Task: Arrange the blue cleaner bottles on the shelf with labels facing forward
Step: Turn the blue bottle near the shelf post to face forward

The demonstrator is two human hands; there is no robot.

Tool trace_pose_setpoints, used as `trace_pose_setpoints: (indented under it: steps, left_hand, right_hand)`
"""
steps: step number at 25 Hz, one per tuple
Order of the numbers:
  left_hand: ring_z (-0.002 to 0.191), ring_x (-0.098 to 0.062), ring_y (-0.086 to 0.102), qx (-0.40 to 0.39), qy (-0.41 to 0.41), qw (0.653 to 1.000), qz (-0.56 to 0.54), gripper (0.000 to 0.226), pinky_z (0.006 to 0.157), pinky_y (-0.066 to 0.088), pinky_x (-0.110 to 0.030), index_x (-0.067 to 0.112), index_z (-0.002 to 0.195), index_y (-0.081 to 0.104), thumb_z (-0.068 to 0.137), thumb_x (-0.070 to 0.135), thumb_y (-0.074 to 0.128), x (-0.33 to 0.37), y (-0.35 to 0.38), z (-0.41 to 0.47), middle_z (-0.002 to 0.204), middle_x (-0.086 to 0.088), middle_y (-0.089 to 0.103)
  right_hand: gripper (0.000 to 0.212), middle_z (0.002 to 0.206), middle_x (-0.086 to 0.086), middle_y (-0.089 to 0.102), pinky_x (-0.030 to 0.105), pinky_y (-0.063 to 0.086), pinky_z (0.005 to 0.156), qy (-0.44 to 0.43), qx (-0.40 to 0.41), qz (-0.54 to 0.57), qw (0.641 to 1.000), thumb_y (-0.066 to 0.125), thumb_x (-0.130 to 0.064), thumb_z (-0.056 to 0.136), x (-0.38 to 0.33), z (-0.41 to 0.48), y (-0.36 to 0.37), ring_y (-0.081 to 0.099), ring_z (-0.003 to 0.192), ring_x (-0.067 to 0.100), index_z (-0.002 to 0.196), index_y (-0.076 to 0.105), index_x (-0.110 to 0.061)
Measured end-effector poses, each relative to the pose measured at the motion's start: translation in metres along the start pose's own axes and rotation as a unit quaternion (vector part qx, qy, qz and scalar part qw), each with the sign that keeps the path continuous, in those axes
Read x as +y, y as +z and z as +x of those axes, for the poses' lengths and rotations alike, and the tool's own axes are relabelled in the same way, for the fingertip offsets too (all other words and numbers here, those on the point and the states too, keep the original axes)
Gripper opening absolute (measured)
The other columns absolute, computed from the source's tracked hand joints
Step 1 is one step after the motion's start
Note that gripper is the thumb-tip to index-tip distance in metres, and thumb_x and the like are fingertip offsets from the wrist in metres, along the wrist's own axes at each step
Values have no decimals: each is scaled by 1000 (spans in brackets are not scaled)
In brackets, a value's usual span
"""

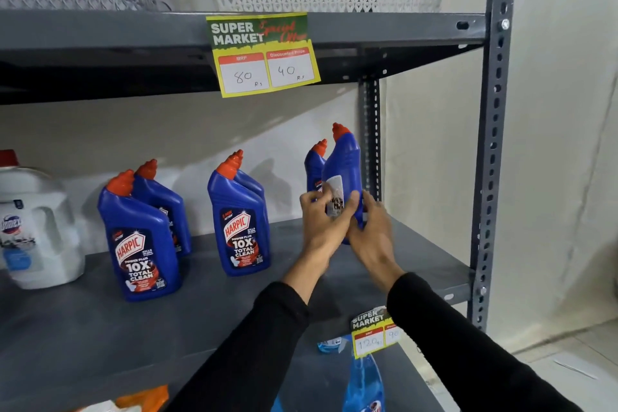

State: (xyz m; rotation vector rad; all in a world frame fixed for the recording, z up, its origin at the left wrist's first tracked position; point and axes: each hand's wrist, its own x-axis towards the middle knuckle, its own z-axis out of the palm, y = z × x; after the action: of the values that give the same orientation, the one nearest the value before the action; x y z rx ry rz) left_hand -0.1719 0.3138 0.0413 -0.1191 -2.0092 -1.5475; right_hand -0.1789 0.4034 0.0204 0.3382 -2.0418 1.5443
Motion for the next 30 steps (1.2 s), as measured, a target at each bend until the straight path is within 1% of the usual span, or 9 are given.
trace_pose_setpoints:
  steps: [4,9,11,13,15,18,22,26,30]
  left_hand:
    - [88,-10,65,-25,62,997,-41,40,69,55,-16,31,105,59,74,53,72,26,2,9,115,3,42]
    - [90,-22,71,0,37,969,-246,26,73,58,-32,18,113,61,91,33,63,20,-5,15,106,-13,70]
    - [92,-18,72,-1,41,967,-252,25,71,57,-27,20,118,59,94,29,59,15,-11,16,105,-6,73]
    - [92,-15,71,3,47,970,-237,23,70,57,-26,22,118,59,96,27,56,10,-15,17,104,-2,72]
    - [93,-16,71,9,34,973,-227,23,70,57,-25,22,119,58,96,23,55,3,-17,15,105,-2,72]
    - [94,-14,70,13,12,981,-192,30,70,57,-24,21,123,53,94,11,55,-14,-17,11,108,-2,70]
    - [91,-9,71,0,-7,985,-173,28,65,56,-22,23,123,52,96,15,54,-34,-15,8,108,-1,69]
    - [96,-15,70,-4,-21,990,-140,29,70,59,-30,25,124,52,96,18,55,-51,-13,7,111,-1,69]
    - [104,-18,66,-21,-36,995,-96,36,83,58,-37,25,131,49,96,23,56,-60,-14,8,118,-3,66]
  right_hand:
    - [20,97,-2,50,22,50,65,-69,57,-31,996,57,-20,95,-19,2,4,58,81,12,114,60,-19]
    - [63,123,0,48,8,44,87,-146,12,39,988,49,19,85,-26,3,-3,50,114,10,133,60,-20]
    - [71,135,0,46,7,42,90,-96,0,92,991,60,13,84,-22,11,-5,46,123,2,144,46,-22]
    - [71,139,2,52,18,46,95,-9,-40,131,991,71,-3,85,-18,17,-5,51,126,11,147,41,-19]
    - [64,129,6,63,35,55,92,43,-57,145,987,74,-7,84,-10,21,-3,64,113,22,141,48,-16]
    - [59,121,5,67,41,59,84,62,-41,125,989,74,-1,82,3,21,0,70,99,22,135,54,-16]
    - [57,117,3,64,11,55,62,77,-59,89,991,71,-1,85,22,19,6,63,99,13,137,53,-13]
    - [55,121,6,63,12,52,63,106,-80,73,988,68,-1,87,38,21,11,61,101,13,138,51,-15]
    - [50,119,9,65,5,50,53,122,-96,70,985,61,-1,92,51,21,14,61,84,2,140,50,-13]
